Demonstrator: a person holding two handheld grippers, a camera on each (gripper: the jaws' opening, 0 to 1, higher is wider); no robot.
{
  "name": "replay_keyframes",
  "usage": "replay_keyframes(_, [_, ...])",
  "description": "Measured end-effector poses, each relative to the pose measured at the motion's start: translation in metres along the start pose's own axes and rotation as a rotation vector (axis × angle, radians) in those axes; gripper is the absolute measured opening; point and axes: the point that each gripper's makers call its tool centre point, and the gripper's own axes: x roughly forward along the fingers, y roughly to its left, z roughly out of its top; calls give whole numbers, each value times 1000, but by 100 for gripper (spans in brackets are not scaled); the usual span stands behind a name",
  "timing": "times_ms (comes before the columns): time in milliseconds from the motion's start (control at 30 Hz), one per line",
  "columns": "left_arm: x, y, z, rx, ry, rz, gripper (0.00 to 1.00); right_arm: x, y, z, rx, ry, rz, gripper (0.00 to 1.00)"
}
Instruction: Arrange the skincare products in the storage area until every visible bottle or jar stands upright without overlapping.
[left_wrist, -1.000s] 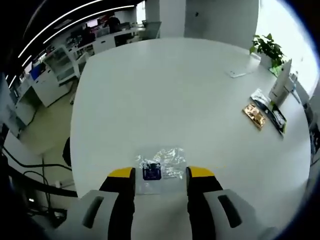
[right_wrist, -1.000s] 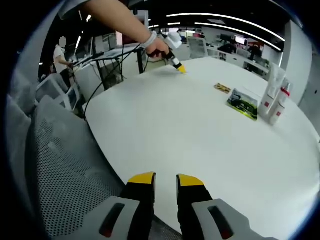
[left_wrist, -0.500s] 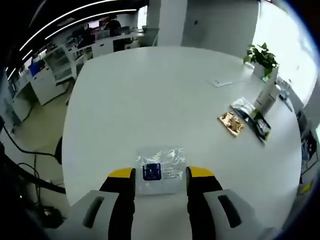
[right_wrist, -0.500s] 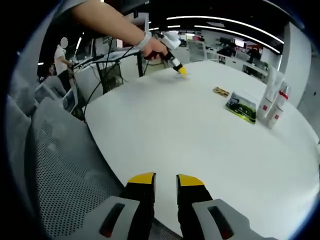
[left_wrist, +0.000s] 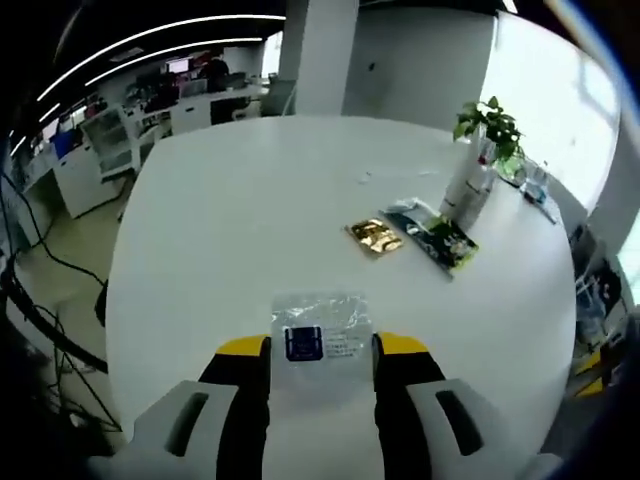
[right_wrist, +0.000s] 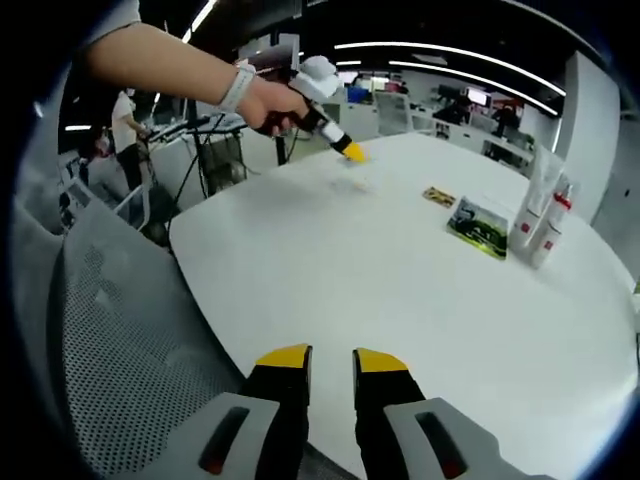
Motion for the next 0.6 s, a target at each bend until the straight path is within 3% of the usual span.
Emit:
replay_keyframes(267, [-33, -39, 1, 7, -54, -36, 37, -2, 0, 5, -3, -25, -3, 10])
replay_keyframes(600, [-70, -78, -14, 58, -99, -69, 37, -8, -2, 13, 15, -72, -7, 11])
